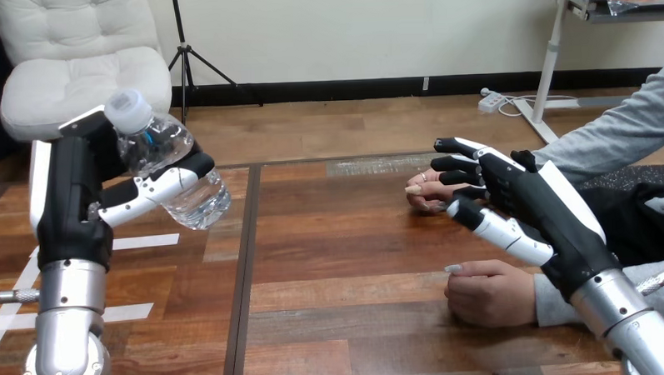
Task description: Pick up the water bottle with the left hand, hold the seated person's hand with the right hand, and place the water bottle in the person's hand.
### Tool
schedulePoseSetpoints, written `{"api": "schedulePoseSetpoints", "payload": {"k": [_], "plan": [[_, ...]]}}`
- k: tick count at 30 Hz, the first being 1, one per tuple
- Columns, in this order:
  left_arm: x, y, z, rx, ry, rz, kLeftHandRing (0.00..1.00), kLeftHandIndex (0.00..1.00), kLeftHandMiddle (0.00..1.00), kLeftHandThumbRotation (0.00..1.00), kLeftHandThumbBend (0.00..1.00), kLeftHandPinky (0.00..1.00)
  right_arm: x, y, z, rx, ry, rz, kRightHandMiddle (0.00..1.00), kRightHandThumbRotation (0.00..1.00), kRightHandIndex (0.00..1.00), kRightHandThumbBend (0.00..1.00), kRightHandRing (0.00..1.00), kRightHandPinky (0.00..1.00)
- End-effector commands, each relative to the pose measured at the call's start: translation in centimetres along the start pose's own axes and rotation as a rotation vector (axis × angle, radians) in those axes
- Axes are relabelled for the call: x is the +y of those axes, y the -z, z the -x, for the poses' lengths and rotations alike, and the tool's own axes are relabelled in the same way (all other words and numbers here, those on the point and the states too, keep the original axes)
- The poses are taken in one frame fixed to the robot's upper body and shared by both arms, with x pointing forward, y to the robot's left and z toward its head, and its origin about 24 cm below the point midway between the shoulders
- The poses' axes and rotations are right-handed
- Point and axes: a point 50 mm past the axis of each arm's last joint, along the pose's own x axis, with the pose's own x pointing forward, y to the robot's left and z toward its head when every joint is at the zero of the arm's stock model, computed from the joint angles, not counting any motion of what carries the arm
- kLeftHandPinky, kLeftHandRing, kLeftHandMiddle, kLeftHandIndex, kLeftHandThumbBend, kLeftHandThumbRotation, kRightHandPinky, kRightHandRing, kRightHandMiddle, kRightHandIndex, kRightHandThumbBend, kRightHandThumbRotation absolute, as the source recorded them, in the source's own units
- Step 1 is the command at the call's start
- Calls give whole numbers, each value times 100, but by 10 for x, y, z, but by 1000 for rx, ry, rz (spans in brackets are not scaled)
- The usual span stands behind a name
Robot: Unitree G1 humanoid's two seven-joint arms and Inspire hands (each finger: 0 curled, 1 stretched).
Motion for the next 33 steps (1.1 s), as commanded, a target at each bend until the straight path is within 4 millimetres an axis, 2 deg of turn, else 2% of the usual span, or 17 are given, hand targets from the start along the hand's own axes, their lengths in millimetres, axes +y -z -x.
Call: {"api": "schedulePoseSetpoints", "payload": {"k": [1, 17, 33], "plan": [[0, -17, -9, -77, -9, 10, 31, 38, 35, 0, 68, 27, -19, -20, -18, -111, 31, 76, 83, 76, 86, 95, 83, 77], [1, -16, -6, -62, -9, 33, 32, 38, 35, 0, 68, 27, -29, -19, -17, -69, 7, 194, 84, 69, 84, 100, 84, 79], [3, -14, -4, -41, -12, 41, 32, 38, 36, 0, 68, 27, -37, -15, -16, -47, -28, 283, 83, 59, 80, 100, 81, 72]]}}
